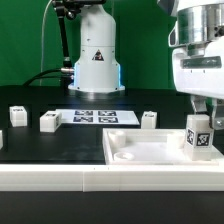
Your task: Assemble one leg
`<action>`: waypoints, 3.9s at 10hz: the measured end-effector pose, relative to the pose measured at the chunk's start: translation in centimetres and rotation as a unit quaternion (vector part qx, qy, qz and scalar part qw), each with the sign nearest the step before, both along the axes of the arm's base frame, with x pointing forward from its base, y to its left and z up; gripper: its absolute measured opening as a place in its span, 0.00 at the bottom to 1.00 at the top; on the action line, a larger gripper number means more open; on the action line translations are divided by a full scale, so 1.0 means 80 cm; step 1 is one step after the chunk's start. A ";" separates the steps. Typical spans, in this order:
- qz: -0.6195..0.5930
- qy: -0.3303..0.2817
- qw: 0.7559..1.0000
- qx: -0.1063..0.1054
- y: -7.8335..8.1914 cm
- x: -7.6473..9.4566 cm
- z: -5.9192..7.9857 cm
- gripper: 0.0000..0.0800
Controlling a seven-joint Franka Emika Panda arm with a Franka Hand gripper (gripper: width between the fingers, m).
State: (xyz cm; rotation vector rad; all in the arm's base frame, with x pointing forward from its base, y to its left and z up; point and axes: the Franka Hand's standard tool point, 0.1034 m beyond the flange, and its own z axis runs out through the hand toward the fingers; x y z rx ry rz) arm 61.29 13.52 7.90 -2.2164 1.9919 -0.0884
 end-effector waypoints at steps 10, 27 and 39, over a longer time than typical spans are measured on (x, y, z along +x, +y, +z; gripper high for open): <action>0.526 -0.023 0.846 -0.087 -0.016 -0.002 -0.005 0.81; 0.551 -0.035 0.825 -0.120 -0.031 0.002 -0.005 0.36; 0.315 -0.020 0.942 -0.112 -0.065 0.000 -0.006 0.50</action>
Offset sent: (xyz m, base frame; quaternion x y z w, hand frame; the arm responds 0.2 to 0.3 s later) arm -0.0025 0.0019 -0.0029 -0.0150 -0.0194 -0.3297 0.9438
